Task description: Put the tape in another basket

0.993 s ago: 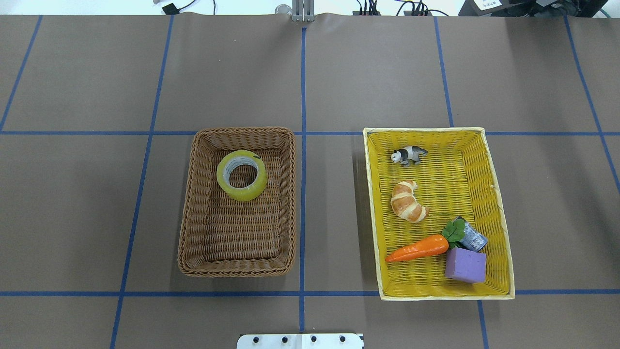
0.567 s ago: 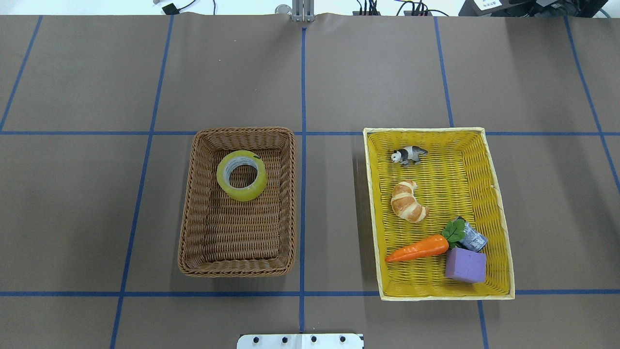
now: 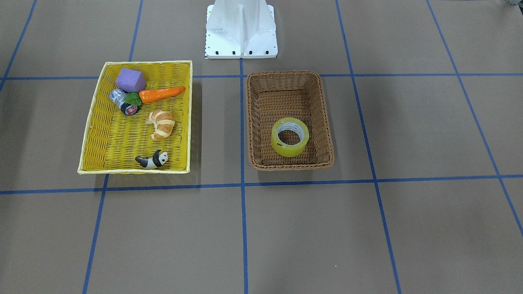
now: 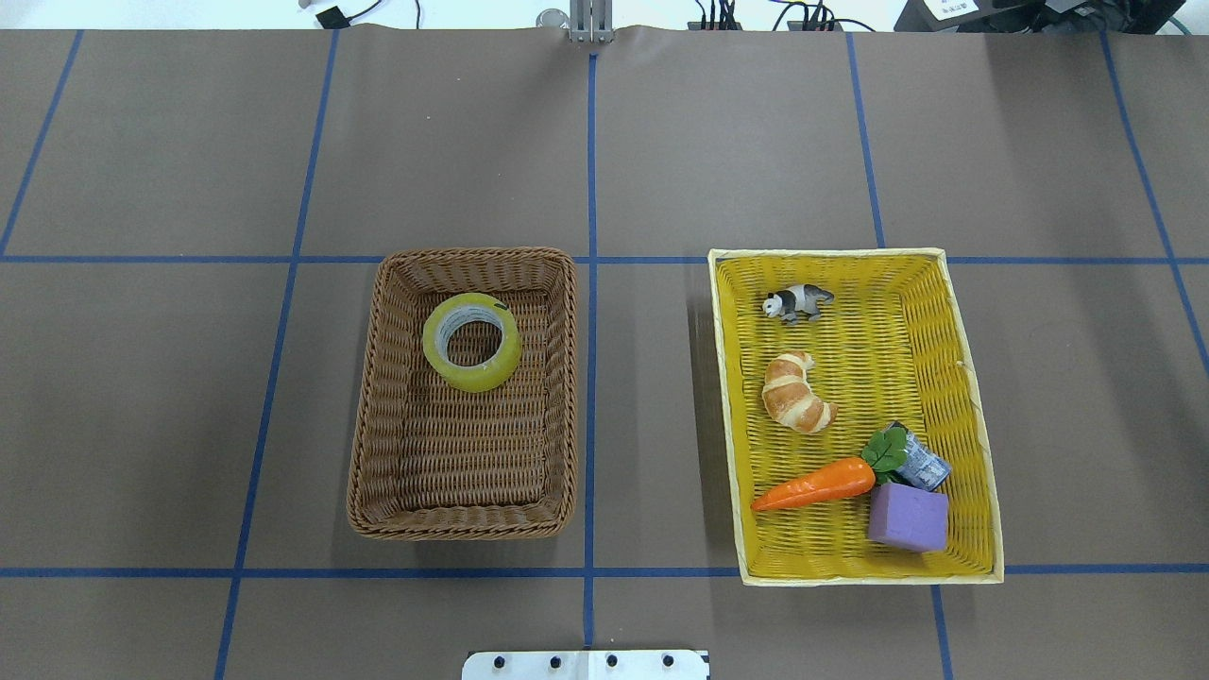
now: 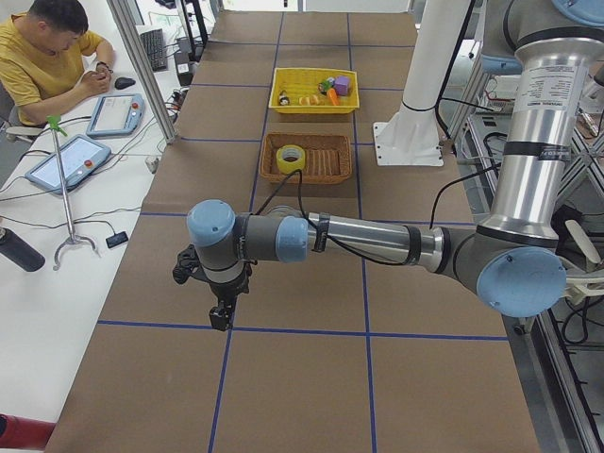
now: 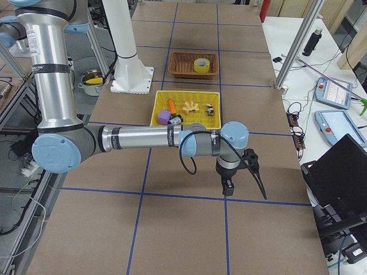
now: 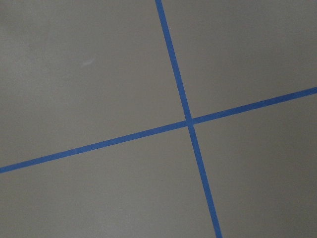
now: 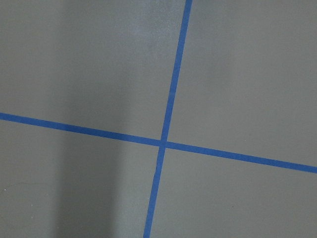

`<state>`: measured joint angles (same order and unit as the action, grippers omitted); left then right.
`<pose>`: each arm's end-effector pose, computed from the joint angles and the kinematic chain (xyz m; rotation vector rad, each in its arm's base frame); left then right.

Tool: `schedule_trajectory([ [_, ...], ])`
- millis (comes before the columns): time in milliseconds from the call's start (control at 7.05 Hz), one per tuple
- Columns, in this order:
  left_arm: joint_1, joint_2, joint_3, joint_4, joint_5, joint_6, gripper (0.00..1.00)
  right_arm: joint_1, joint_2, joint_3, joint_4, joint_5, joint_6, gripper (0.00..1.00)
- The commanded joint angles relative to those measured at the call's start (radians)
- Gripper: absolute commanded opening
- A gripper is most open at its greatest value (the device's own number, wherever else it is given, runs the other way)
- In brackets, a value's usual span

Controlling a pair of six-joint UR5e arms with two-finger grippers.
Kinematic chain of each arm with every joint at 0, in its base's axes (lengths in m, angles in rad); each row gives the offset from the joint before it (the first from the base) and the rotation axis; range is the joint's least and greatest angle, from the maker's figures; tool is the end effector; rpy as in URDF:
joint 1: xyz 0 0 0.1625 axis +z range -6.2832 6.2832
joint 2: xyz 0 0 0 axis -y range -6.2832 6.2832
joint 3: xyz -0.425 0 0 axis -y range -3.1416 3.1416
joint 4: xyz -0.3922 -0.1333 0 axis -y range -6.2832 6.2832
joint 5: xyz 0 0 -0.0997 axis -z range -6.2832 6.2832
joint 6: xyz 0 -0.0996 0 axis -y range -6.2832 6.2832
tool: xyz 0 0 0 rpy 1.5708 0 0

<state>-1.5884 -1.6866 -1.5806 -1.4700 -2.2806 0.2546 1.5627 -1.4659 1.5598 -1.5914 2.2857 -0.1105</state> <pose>-0.0779 -0.5385 0.6086 0.1201 0.7017 0.2357 0.0636 -0.5404 0.6161 0.1067 -0.7106 -0.1397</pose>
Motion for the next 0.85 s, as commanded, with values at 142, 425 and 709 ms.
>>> schedule_trajectory([
  [142,0.001,0.007,-0.004,-0.003,0.010,0.006,0.99,0.003,-0.002,0.003,0.001,-0.012,0.002,1.00],
  [425,0.001,0.015,-0.007,-0.004,0.012,0.005,0.99,0.003,-0.002,-0.003,0.001,-0.012,0.014,1.00],
  [709,0.001,0.022,-0.009,-0.026,0.012,0.005,0.99,0.003,-0.004,-0.003,0.001,-0.012,0.014,1.00],
])
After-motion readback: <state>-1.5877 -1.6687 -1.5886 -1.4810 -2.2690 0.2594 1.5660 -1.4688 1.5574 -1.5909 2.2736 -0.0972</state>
